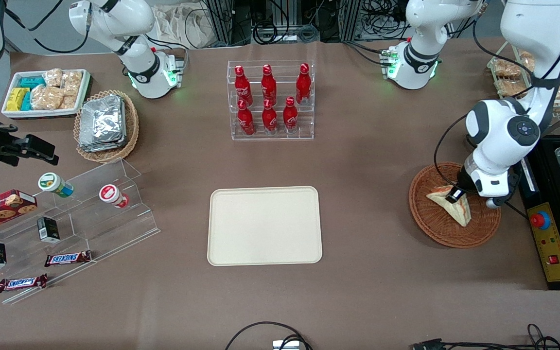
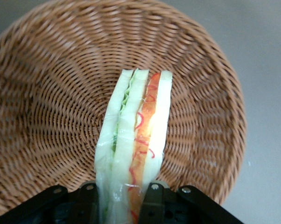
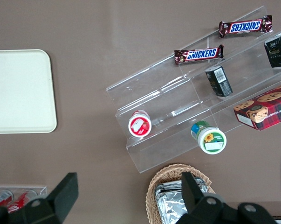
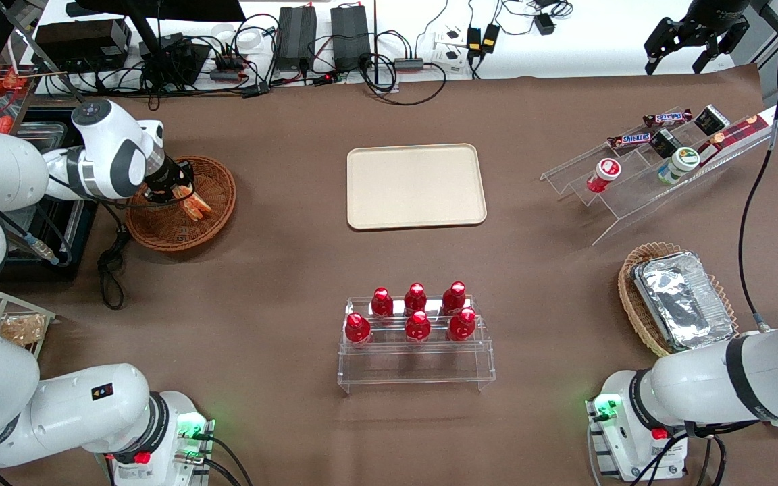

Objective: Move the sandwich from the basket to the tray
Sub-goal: 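Lift the sandwich out of the basket with the left gripper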

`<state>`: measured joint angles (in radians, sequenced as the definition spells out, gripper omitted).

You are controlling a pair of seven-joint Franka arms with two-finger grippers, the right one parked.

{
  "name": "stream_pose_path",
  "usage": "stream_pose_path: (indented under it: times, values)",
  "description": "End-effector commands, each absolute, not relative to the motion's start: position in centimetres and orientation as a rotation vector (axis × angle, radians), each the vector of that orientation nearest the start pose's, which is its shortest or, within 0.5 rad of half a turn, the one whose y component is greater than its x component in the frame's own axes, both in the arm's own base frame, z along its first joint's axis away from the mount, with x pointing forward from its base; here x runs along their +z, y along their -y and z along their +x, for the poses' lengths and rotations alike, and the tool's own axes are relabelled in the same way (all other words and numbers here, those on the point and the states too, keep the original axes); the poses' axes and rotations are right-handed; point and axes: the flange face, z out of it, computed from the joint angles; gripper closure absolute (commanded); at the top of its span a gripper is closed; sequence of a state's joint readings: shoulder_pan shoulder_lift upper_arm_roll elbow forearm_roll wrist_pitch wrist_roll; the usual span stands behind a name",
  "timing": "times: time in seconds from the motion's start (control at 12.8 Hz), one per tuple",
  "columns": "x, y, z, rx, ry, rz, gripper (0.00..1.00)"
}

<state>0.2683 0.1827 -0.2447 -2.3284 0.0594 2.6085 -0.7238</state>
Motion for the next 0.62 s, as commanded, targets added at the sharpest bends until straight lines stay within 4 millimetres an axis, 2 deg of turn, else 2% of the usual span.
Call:
stream_pose_path:
  times: [0.0, 0.16, 0.55]
  values:
    - [32.6, -0.5, 54.3, -0.085, 0.792, -3.035, 0.81]
    - [35.8, 1.0, 56.1, -0.016, 0.635, -3.060, 0.81]
    - [40.0, 6.0, 57.8, -0.016, 0.277, -3.089, 0.80]
